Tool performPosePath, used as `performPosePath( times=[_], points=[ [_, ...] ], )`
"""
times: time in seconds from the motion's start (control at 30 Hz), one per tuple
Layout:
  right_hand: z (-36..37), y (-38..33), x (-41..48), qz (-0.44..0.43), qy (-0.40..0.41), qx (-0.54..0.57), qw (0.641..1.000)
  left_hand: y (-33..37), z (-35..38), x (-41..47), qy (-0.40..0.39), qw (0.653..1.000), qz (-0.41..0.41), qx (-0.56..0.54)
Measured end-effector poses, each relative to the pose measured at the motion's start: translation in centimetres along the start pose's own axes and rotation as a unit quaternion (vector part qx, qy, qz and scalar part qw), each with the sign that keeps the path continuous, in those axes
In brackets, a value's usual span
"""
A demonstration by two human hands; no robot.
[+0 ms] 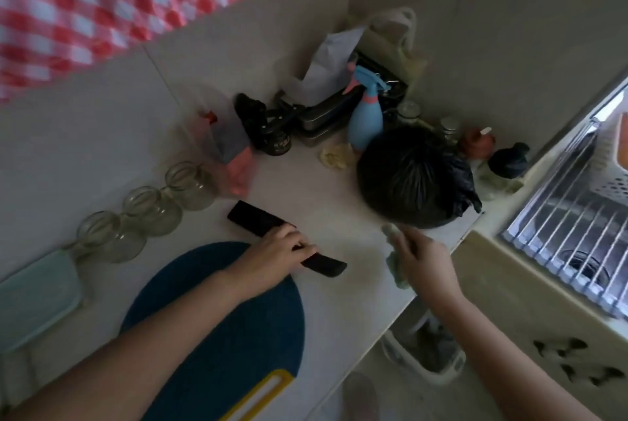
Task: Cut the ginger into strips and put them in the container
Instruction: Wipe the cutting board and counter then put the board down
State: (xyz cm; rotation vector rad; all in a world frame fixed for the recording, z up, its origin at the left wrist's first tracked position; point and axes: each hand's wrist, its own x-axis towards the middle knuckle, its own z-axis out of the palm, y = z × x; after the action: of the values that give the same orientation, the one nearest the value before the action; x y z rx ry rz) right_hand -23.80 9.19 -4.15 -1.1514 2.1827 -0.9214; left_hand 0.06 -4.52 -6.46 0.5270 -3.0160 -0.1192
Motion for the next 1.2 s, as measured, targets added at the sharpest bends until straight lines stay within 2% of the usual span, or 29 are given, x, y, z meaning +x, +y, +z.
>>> performPosePath(
  times=[0.1,0.17,0.27,0.33,0.43,0.5,0.57,0.67,0.77,0.83,0.9,0.93,1.0,1.07,1.13,1.2],
  points=[
    [4.1,-2.5,-0.3,-0.129,-0.014,-0.016,0.991,1.5,0.3,-5.1,-0.021,1.000,-0.017,-0.008],
    [7.5,-3.7,-0.3,-0.205,-0.072,-0.049,0.975,2.1,1.0,-7.3,-0.035,0.999,-0.036,-0.010],
    [12.2,-3.7,-0.4,-0.248,-0.213,-0.132,0.936,2.3,1.9,-9.2,-0.046,0.996,-0.072,-0.018],
    [13.9,-2.5,-0.6,-0.238,-0.254,-0.219,0.911,2.4,2.2,-9.7,-0.045,0.995,-0.085,-0.032],
    [13.7,-0.6,-1.1,-0.222,-0.207,-0.288,0.908,2.5,1.8,-9.5,-0.076,0.988,-0.106,-0.087],
    [12.5,0.7,-1.9,-0.178,-0.163,-0.271,0.932,2.5,1.4,-8.6,-0.090,0.978,-0.134,-0.130],
    [10.9,2.4,-2.9,-0.130,-0.111,-0.250,0.953,2.6,1.0,-7.0,-0.073,0.968,-0.168,-0.170],
    [7.9,6.0,-4.9,-0.090,-0.006,-0.232,0.968,2.0,0.6,-3.9,-0.063,0.940,-0.255,-0.216],
    [5.6,7.3,-4.9,-0.048,0.044,-0.187,0.980,0.0,0.7,-1.2,-0.123,0.902,-0.369,-0.188],
    [5.4,5.8,-3.3,-0.026,0.080,-0.118,0.990,-1.3,0.9,0.0,-0.169,0.888,-0.401,-0.149],
    [6.5,2.5,-0.9,-0.078,0.097,-0.094,0.988,-2.2,0.8,0.7,-0.196,0.877,-0.411,-0.152],
    [7.7,0.9,0.5,-0.126,0.069,-0.103,0.984,-2.5,0.5,1.0,-0.206,0.874,-0.410,-0.158],
    [11.2,-2.0,2.8,-0.218,-0.058,-0.133,0.965,-3.2,-0.3,1.4,-0.224,0.872,-0.401,-0.170],
    [14.6,-3.4,5.1,-0.306,-0.181,-0.183,0.917,-4.0,-0.8,1.4,-0.231,0.874,-0.389,-0.176],
    [16.3,-3.6,7.7,-0.366,-0.237,-0.253,0.864,-4.7,-0.8,1.3,-0.231,0.875,-0.389,-0.171],
    [16.6,-3.7,10.4,-0.390,-0.249,-0.310,0.831,-5.0,-0.4,1.3,-0.227,0.874,-0.392,-0.178]
  ],
)
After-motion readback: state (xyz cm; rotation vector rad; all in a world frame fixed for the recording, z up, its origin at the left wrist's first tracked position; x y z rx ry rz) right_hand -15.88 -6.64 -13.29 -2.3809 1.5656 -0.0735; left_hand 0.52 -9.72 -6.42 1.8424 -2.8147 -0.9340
